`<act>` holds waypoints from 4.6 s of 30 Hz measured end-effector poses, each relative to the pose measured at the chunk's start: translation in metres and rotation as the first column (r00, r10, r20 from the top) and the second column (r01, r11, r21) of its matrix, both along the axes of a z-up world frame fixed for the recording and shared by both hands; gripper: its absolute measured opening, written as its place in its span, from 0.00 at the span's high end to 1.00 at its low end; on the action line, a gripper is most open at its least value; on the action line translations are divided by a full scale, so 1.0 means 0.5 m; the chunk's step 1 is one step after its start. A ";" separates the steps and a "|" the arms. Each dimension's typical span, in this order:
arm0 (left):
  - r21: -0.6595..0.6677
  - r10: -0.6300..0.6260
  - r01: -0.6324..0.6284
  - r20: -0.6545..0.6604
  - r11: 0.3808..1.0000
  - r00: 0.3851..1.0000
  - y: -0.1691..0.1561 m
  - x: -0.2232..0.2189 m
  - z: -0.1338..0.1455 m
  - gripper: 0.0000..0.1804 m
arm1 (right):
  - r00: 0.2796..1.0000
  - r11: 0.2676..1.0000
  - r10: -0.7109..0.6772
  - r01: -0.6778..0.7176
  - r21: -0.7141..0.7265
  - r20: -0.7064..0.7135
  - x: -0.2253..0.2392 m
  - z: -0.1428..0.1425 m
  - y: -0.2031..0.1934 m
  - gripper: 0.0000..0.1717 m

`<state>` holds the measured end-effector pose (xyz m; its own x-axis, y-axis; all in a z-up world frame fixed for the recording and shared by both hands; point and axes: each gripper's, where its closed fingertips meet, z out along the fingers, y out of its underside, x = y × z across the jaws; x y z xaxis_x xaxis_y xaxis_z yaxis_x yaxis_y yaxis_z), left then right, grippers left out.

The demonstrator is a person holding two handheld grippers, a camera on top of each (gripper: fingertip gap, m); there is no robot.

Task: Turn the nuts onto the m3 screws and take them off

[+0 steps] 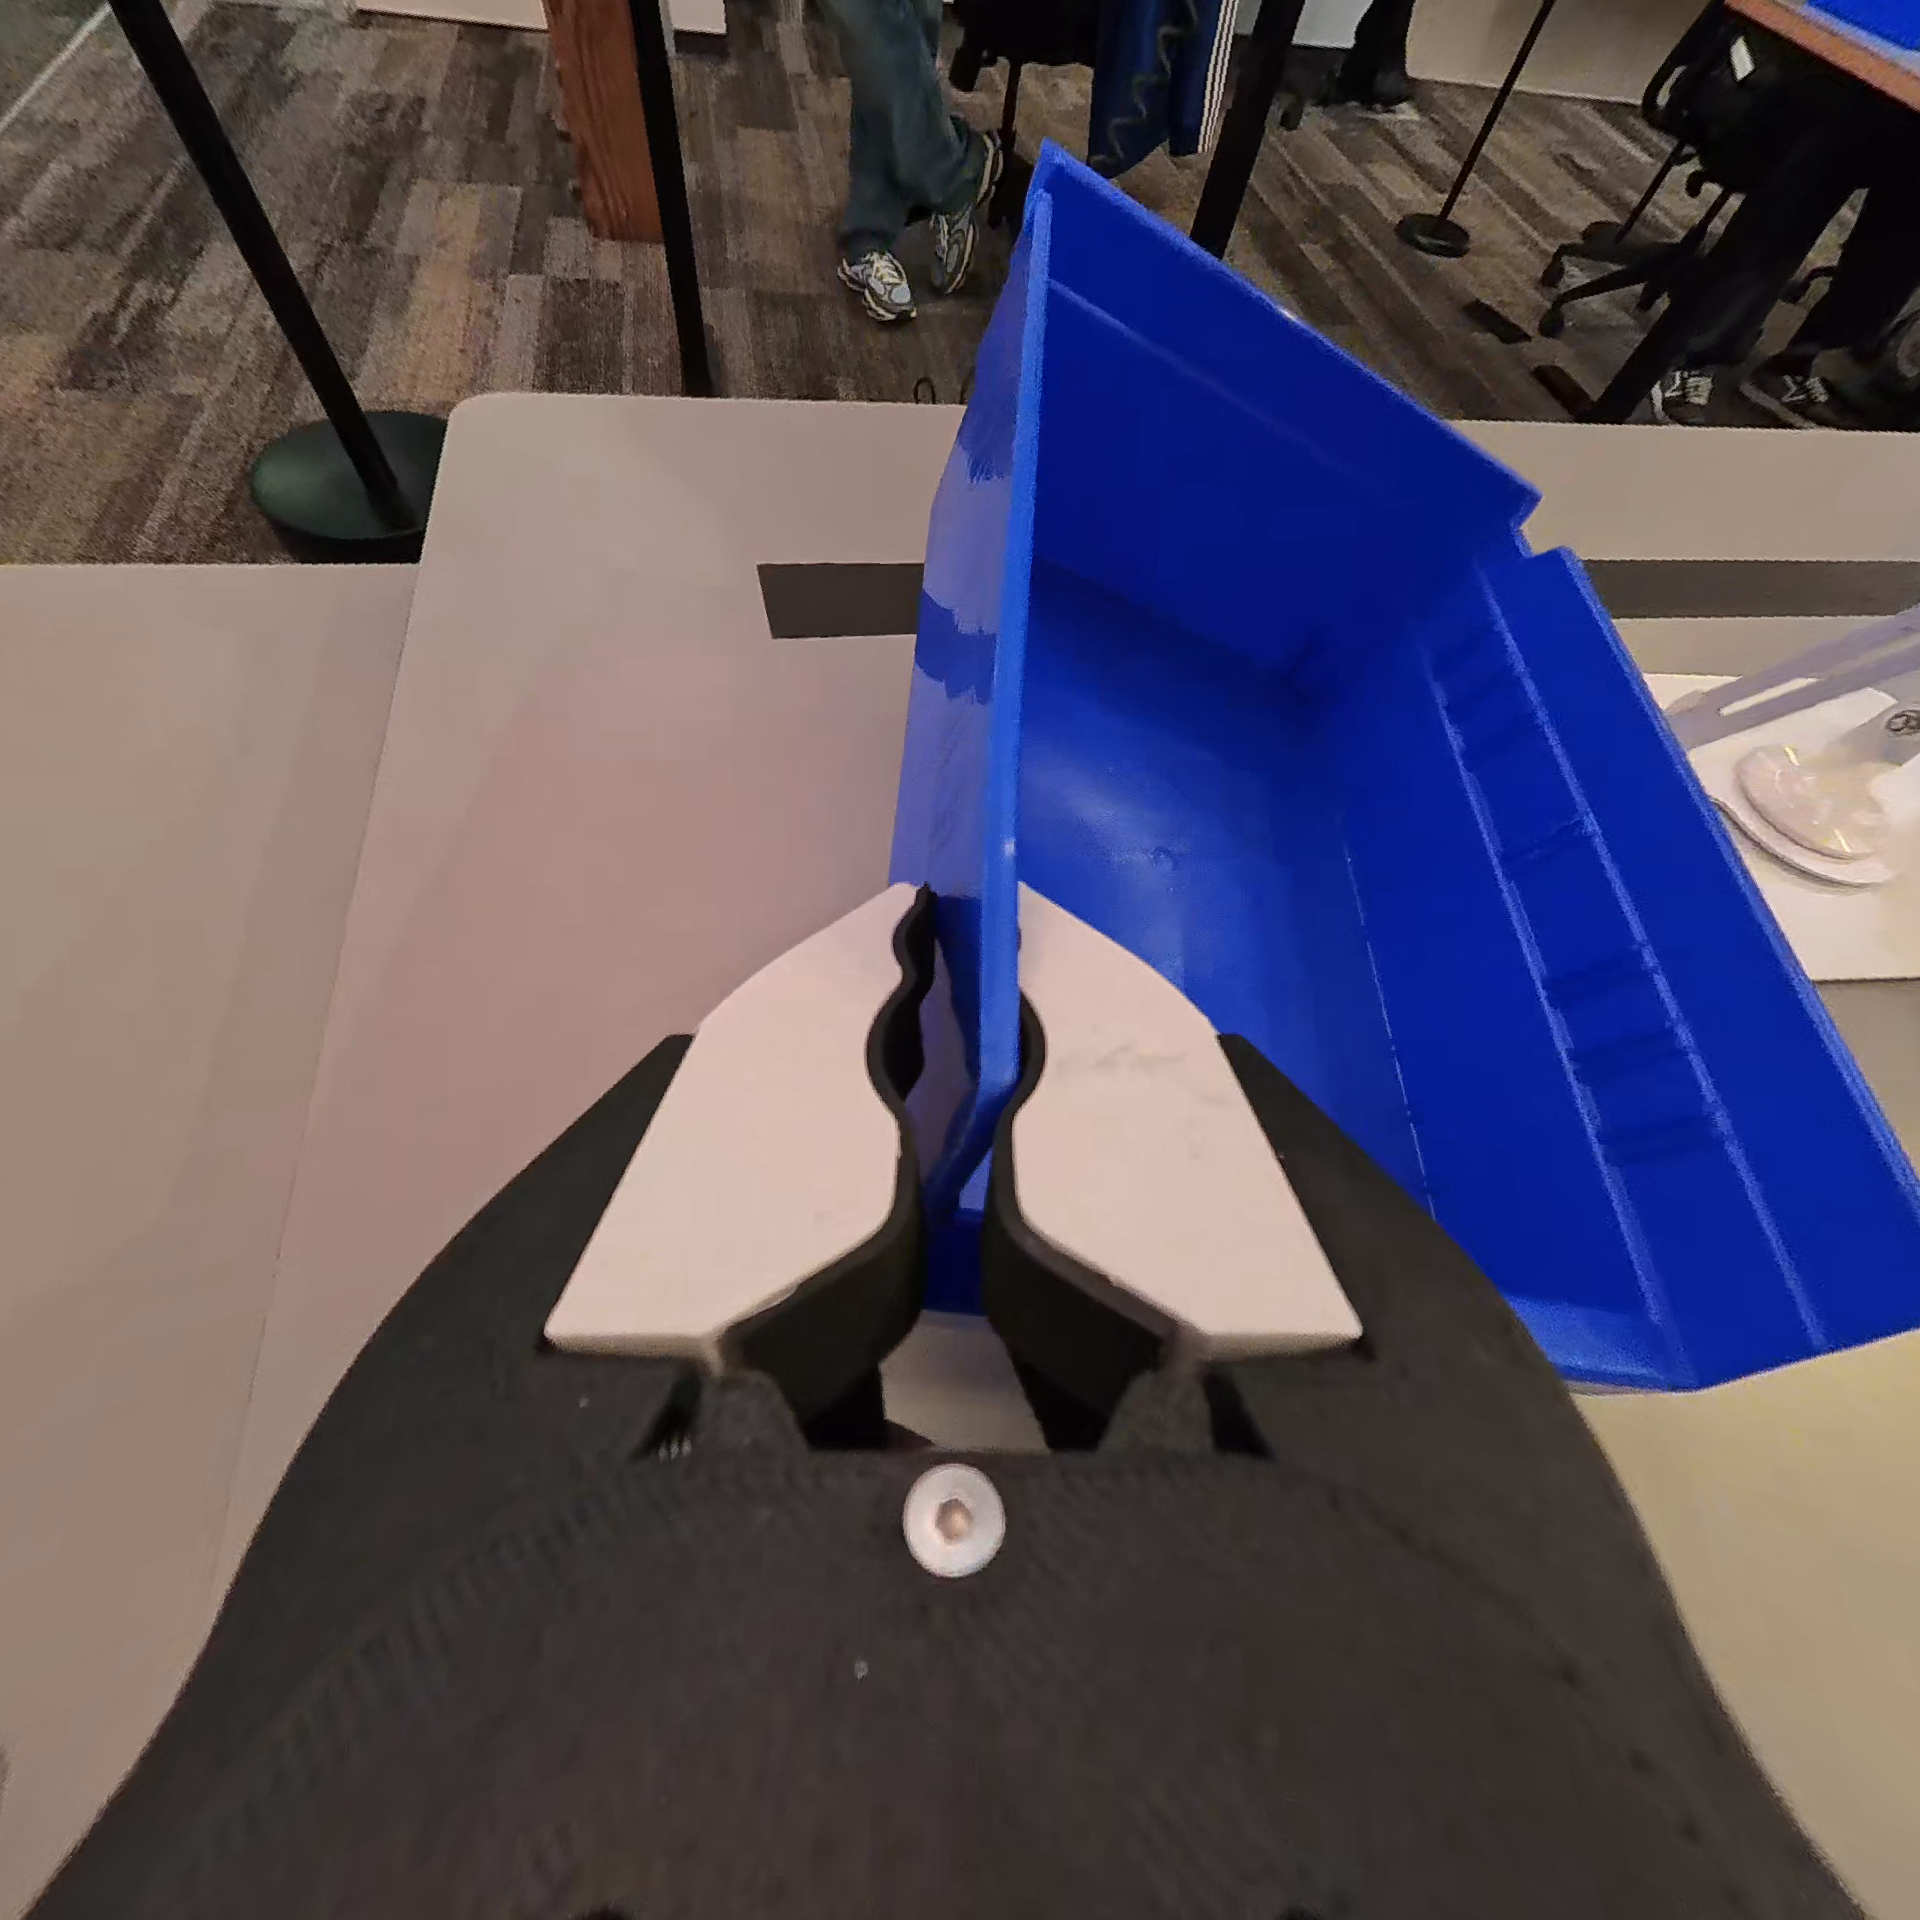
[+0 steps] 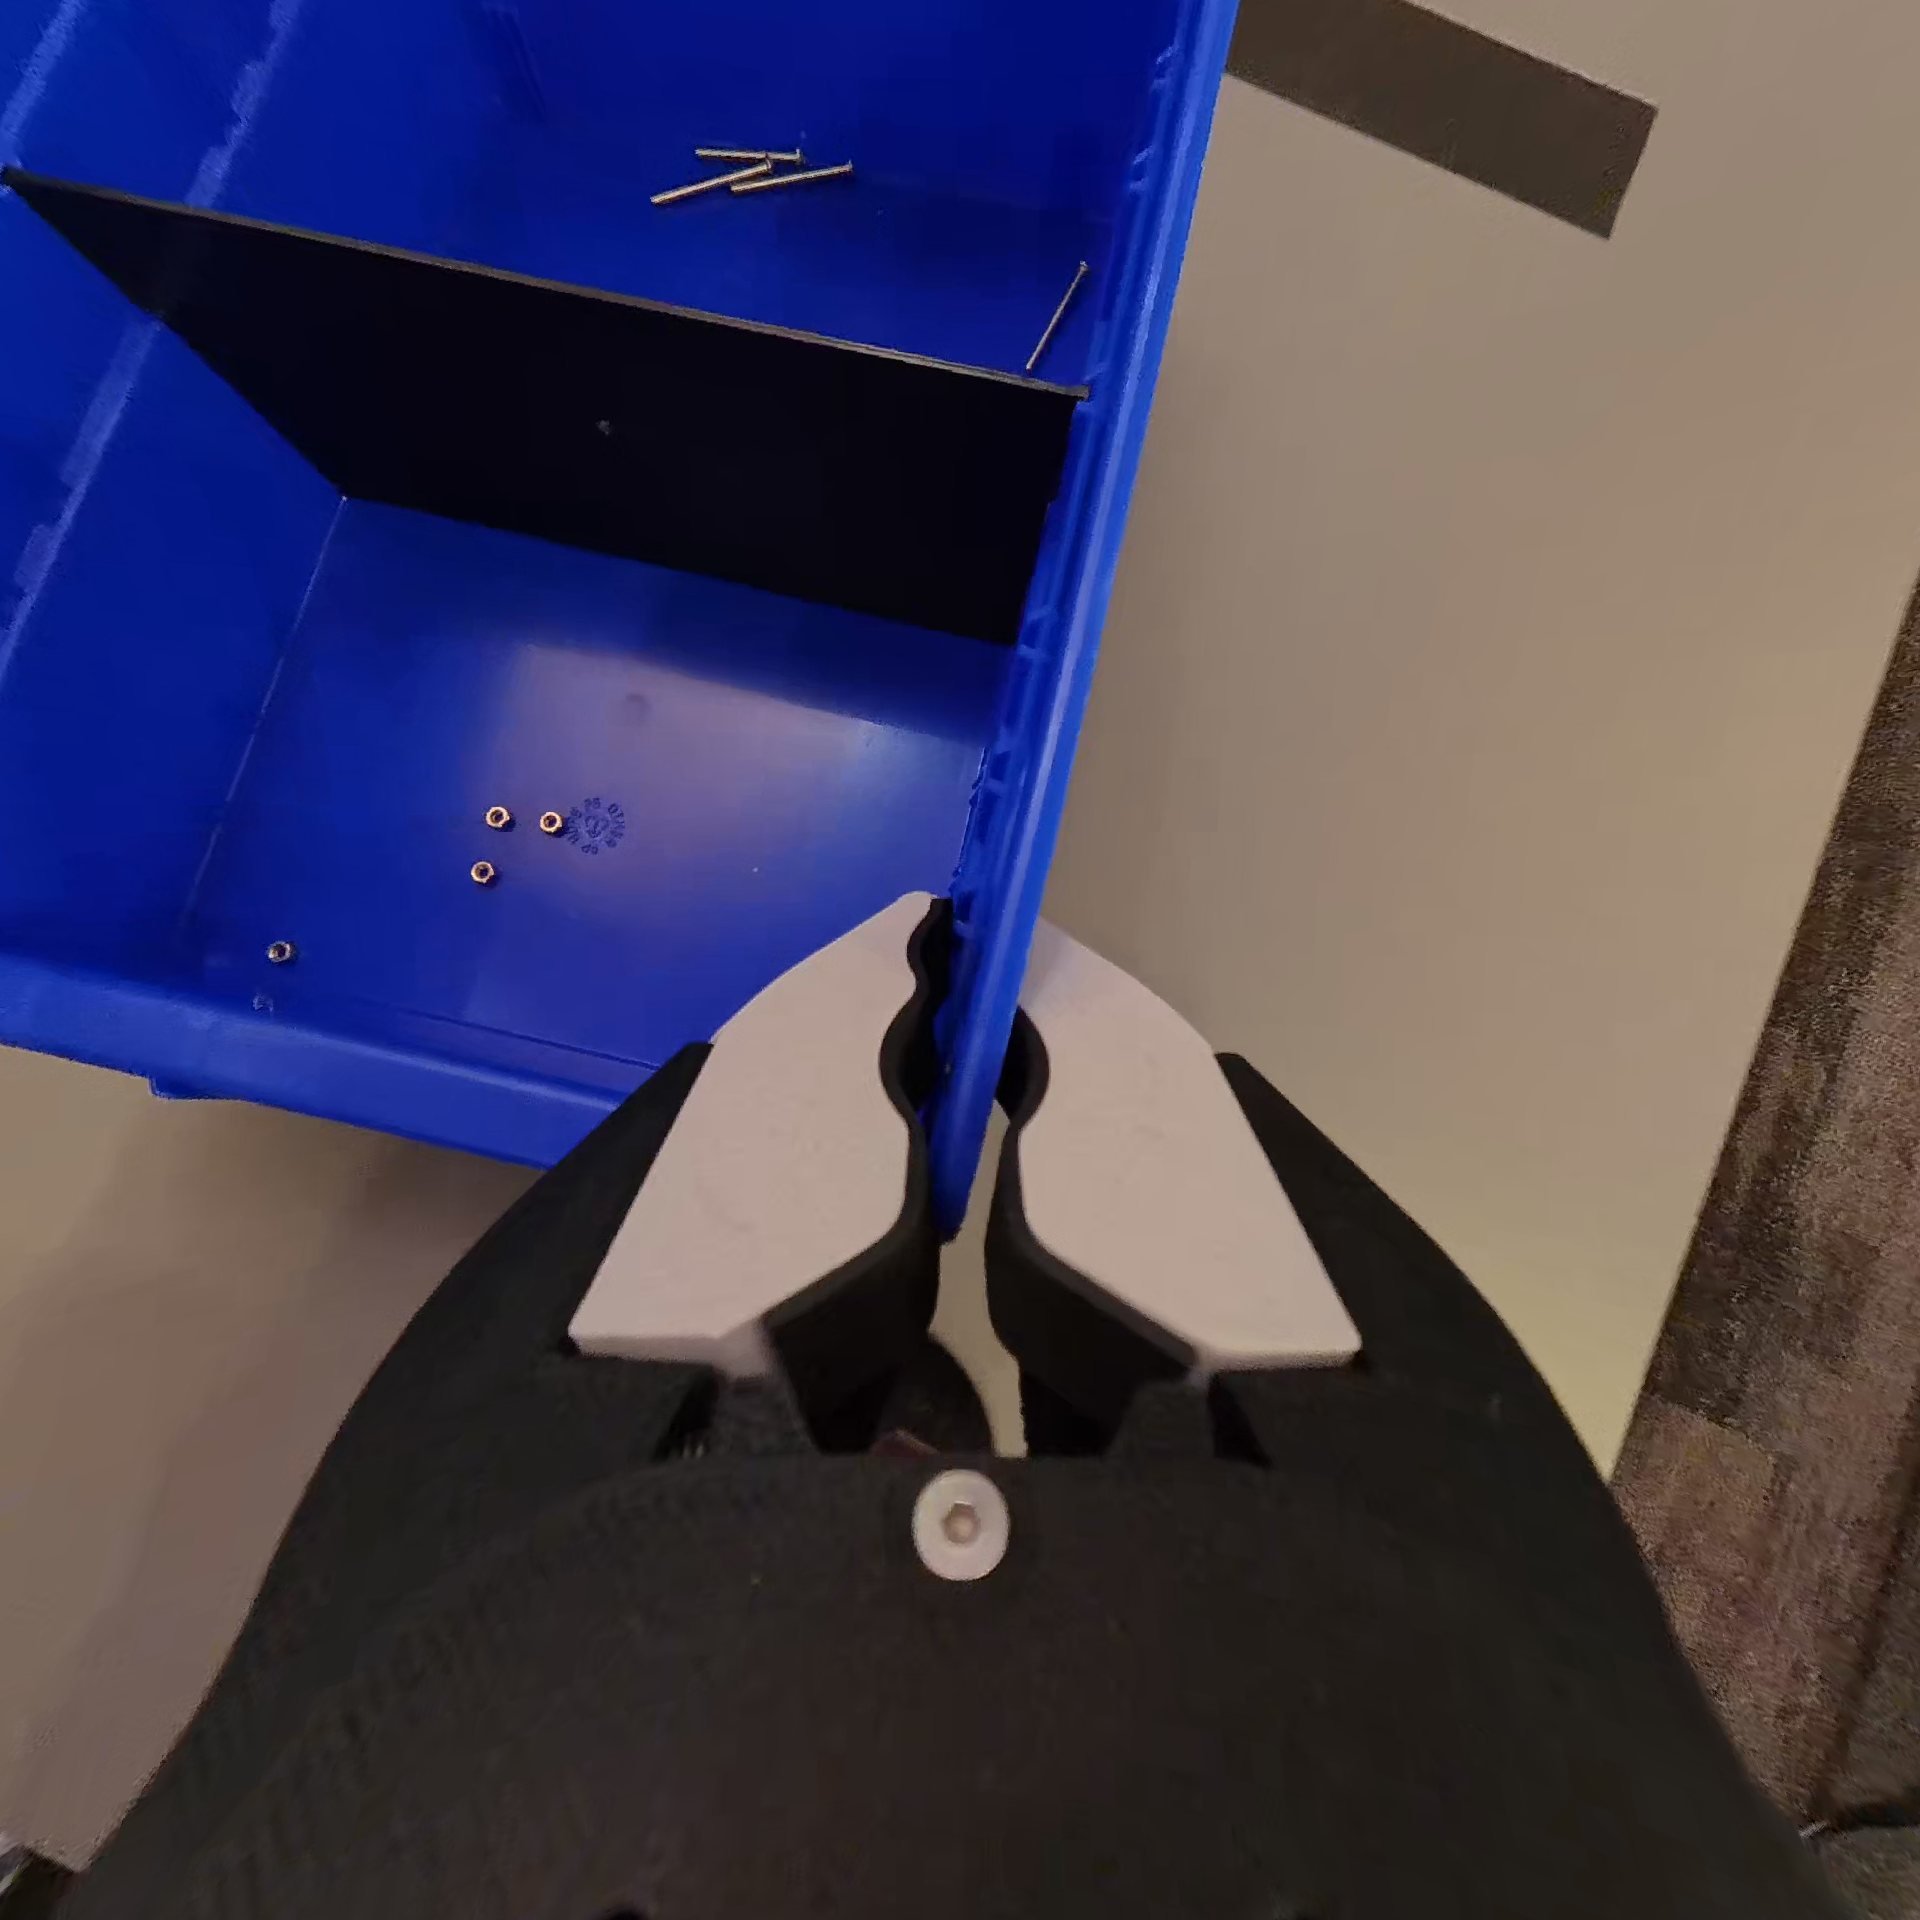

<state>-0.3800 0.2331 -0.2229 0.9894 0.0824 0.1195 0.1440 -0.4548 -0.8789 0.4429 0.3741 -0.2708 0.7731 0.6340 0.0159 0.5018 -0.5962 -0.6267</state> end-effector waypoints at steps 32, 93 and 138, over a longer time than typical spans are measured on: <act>0.227 0.059 -0.048 -0.043 0.973 0.997 -0.240 0.001 0.153 0.96 | 0.916 0.920 0.386 -0.392 -0.029 -0.109 -0.331 -0.033 -0.309 0.97; 0.412 0.342 -0.326 0.035 0.851 0.939 -0.602 -0.074 0.237 0.97 | 0.030 0.026 0.979 -0.999 0.026 0.202 -0.957 -0.071 -0.447 0.86; 0.485 0.328 -0.319 0.067 0.814 0.942 -0.686 -0.068 0.247 0.98 | 0.587 0.545 0.809 -0.775 0.321 0.043 -1.493 0.061 -0.300 0.64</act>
